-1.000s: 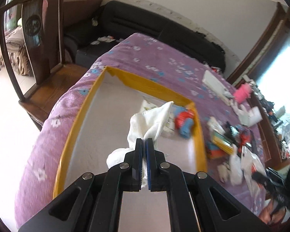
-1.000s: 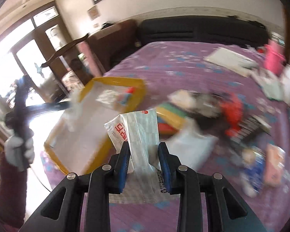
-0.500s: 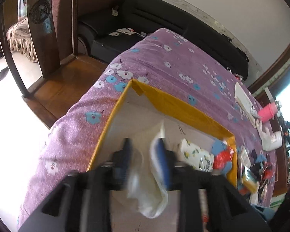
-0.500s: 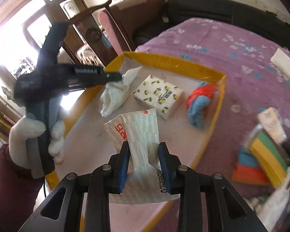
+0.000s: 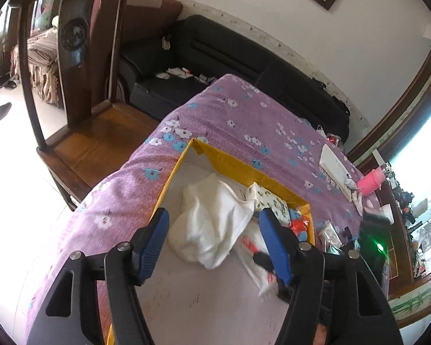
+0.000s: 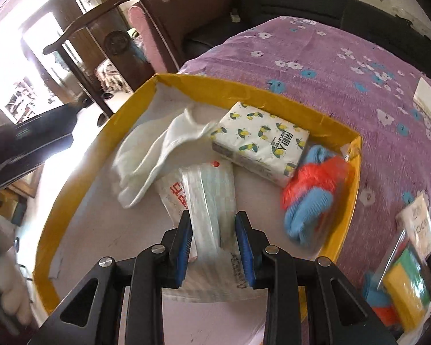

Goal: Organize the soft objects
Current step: 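Lower towel and white tissue pack into the tray and open both tools, then grasp the blue-wrapped tissue roll with left tool while right tool grasps the pink rose tissue pack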

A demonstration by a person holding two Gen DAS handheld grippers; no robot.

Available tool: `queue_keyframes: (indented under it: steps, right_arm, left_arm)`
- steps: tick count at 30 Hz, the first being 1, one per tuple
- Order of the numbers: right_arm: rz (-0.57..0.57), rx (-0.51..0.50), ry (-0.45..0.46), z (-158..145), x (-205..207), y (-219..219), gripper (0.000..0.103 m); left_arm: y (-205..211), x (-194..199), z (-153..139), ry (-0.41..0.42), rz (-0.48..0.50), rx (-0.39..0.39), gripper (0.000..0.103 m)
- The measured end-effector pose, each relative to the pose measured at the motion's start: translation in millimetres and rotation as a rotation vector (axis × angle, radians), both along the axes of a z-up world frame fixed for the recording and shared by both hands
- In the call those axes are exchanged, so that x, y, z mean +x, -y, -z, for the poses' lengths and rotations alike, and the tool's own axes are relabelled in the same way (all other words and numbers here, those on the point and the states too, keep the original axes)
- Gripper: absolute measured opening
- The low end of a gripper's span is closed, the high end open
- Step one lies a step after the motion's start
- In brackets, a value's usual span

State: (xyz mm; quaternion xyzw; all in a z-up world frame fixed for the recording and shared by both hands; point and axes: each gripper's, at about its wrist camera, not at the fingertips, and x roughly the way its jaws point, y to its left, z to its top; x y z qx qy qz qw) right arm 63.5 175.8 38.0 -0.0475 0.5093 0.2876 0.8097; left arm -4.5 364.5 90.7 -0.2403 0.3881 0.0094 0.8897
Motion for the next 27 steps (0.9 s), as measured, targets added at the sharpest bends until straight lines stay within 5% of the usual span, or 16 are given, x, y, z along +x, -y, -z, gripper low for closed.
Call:
queue_keyframes:
  steps: [5, 10, 17, 27]
  right_arm:
    - [0.016, 0.057, -0.017, -11.0, -5.6, 12.8, 0.047]
    - [0.052, 0.130, 0.117, -60.7, -44.2, 59.2, 0.074]
    - [0.226, 0.135, 0.243, -91.2, -101.6, 181.9, 0.080]
    - [0.551, 0.119, 0.217, -59.5, -157.2, 354.7, 0.081]
  left_arm:
    - [9.6, -24.8, -12.2, 0.029, 0.003, 0.011, 0.072]
    - [23.4, -54.8, -27.9, 0.075, -0.012, 0.037, 0.079]
    - [66.7, -89.9, -39.1, 0.121, 0.040, 0.028, 0.086]
    - [186.2, -83.9, -11.0, 0.048, 0.253, 0.043, 0.086]
